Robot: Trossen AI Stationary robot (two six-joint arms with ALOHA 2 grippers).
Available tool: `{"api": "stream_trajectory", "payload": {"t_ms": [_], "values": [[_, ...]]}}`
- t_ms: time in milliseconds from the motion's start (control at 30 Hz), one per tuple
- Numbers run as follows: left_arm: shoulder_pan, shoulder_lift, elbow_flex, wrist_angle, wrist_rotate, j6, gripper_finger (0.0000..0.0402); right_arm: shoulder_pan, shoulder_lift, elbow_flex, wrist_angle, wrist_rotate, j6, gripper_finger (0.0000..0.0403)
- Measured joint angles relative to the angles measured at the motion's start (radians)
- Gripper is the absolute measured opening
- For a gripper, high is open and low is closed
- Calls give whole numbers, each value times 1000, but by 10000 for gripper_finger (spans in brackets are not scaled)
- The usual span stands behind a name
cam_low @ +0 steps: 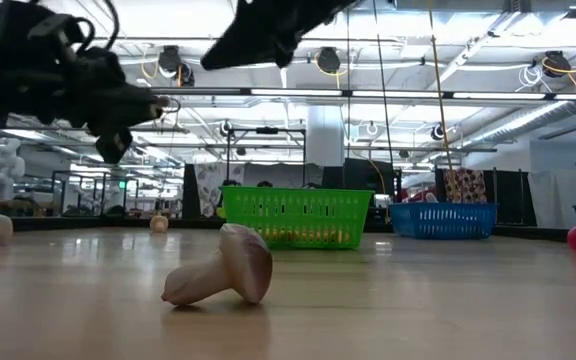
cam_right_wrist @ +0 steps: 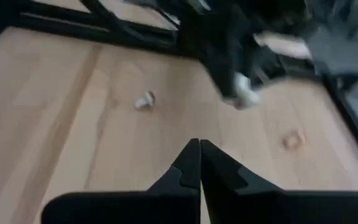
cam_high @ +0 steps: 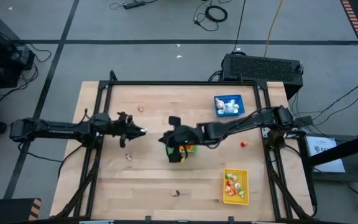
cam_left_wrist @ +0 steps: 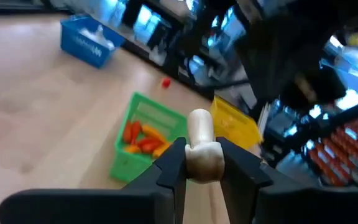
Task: Sort produce into baskets
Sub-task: Put the brown mushroom into the yellow bin
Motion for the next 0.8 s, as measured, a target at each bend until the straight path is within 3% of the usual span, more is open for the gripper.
{"api": "stream_trajectory", "payload": {"t_ms": [167, 300, 633, 800], "values": [[-22, 4, -12, 24, -35, 4, 81, 11, 18, 3, 147, 0, -44, 0], [-45, 16, -12, 54, -29, 32, 82, -8, 44, 0, 144, 0, -109, 20], [-95, 50, 0, 68, -12, 77, 82, -37, 103, -1, 260, -8, -175, 165], [-110, 56, 2, 75, -18, 66, 82, -28, 104, -1, 283, -10, -174, 212]]}}
